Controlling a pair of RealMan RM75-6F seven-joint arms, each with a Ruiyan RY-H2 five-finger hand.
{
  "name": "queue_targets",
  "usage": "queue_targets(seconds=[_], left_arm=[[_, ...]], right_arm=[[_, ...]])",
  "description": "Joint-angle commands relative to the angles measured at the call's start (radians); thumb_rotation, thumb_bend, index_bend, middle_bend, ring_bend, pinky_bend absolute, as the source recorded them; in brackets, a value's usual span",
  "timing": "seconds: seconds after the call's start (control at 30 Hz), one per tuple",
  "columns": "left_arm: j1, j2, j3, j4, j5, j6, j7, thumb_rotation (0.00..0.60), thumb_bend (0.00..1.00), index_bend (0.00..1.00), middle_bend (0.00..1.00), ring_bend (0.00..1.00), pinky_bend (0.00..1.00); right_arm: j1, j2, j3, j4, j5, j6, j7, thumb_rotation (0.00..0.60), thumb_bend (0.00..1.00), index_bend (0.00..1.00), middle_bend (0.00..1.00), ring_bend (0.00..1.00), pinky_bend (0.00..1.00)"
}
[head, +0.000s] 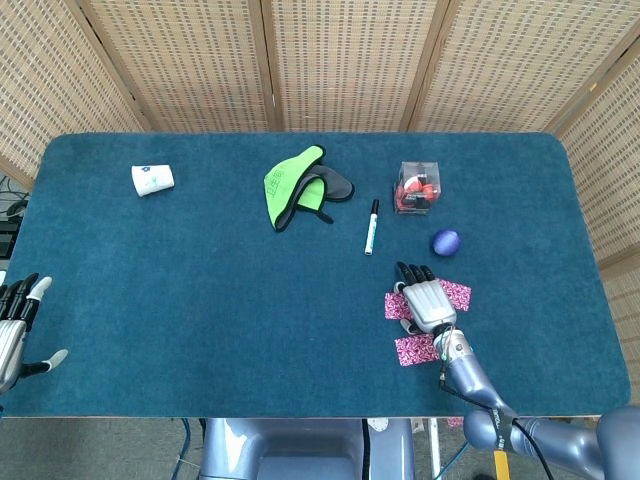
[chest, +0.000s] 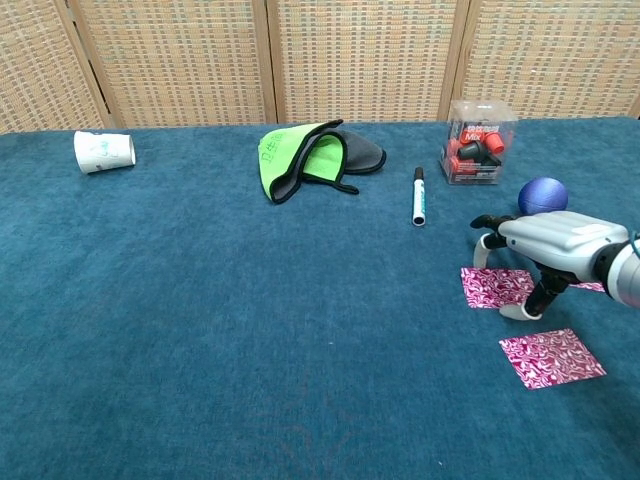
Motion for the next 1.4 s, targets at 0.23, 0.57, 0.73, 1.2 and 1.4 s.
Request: queue_targets(seconds=[0.23, 0.57, 0.73, 1.2, 1.4], left_arm=[[0.000, 0.000, 0.000, 0.000, 0.000, 0.000, 0.000, 0.600, 0.00, 0.00, 0.00, 0.00, 0.00], [0.000, 0.000, 0.000, 0.000, 0.001, 0.000, -0.001, 0.600, 0.00, 0.00, 0.00, 0.00, 0.00], [0.000, 0.000, 0.001, 0.000, 0.001, 0.000, -0.001, 0.600, 0.00, 0.00, 0.00, 0.00, 0.00], [-0.001, 0.001, 0.001, -0.001, 0.000, -0.002, 0.000, 0.600, 0.00, 0.00, 0.00, 0.00, 0.00], [-0.001, 0.001, 0.001, -0.002, 0.000, -0.001, 0.001, 0.600, 0.00, 0.00, 0.00, 0.00, 0.00]], right_arm=[[-0.008, -0.002, 0.001, 0.009, -0.025, 0.002, 0.019, 0.600, 0.40, 0.43, 0.00, 0.00, 0.06], [-0.009, 0.023, 0.007, -0.030, -0.017, 0.004, -0.010, 0.600, 0.40, 0.43, 0.00, 0.00, 0.06], [-0.010, 0.030, 0.007, -0.041, -0.014, 0.005, -0.017, 0.600, 0.40, 0.43, 0.00, 0.00, 0.06], [-0.036, 0.111, -0.040, -0.164, -0.105, 0.039, -0.018, 0.600, 0.40, 0.43, 0.00, 0.00, 0.06], [-0.077, 0.169, -0.100, -0.247, -0.197, 0.077, 0.000, 0.600, 0.40, 0.43, 0.00, 0.00, 0.06]])
